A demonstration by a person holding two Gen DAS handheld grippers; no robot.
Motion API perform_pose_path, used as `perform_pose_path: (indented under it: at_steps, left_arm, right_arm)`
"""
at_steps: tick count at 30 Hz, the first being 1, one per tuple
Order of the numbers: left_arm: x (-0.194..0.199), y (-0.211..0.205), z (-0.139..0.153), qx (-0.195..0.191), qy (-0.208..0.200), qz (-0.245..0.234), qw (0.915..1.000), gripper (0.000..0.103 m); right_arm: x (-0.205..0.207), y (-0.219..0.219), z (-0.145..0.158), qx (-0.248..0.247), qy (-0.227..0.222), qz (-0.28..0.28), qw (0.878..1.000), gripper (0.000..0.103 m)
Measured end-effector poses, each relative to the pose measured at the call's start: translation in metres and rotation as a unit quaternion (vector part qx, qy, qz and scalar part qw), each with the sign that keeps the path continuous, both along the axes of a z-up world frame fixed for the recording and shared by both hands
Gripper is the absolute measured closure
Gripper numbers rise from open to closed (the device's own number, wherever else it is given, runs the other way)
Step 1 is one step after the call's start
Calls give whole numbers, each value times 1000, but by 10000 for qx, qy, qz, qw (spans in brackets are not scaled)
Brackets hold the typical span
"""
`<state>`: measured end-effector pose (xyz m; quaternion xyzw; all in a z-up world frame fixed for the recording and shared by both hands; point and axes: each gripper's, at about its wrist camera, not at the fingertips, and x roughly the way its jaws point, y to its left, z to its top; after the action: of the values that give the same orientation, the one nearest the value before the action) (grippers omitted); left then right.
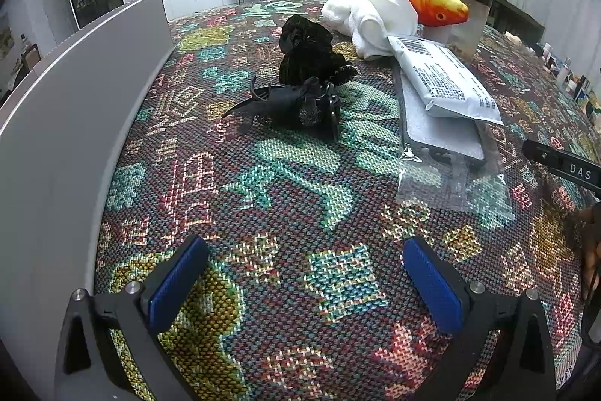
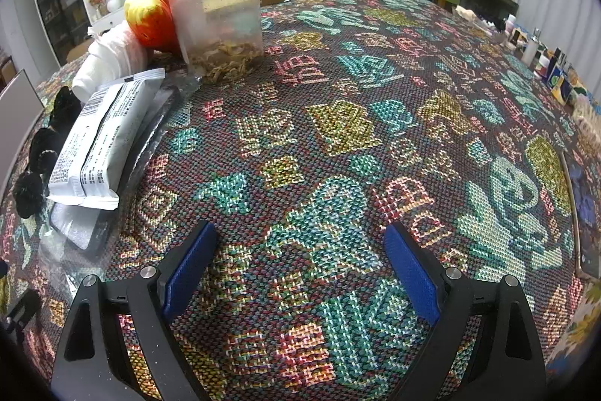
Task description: Organize soft objects
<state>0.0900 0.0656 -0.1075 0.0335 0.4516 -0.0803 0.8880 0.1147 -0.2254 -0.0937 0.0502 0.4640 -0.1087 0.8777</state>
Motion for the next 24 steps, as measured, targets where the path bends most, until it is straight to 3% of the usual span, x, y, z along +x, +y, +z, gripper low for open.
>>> perform_pose_path:
  at_steps: [3,5,7,12,16,19,20,24]
  left_arm:
    - [1,0,0,-6,2,-4,10000,0]
    - [1,0,0,-10,3,-6,10000,0]
    - [1,0,0,-11,4,-6,10000,0]
    - [0,0,1,-9,3,-6,10000,0]
    - [0,0,1,-11,3,-7,10000,0]
    - [0,0,1,-13,2,-7,10000,0]
    - [0,0,1,-13,2,-7,10000,0]
    - [0,0,1,-12,2,-6,10000,0]
  right_arm:
    - [-1,-7,4,293,-164,-18,9994,11]
    - [-6,-3,26,792,-688,154,9944,11]
    - [2,16,46,994,-897,539,9895,11]
    - [59,85,51,1143,-201,1345,9841,11]
    - [87,133,23,543,560,1568,9845,10]
    - [85,145,19,111,480,1889,9808,14]
    - [84,145,16,3,538,1927,9798,23]
    - [77,121,16,333,448,1830,9815,35]
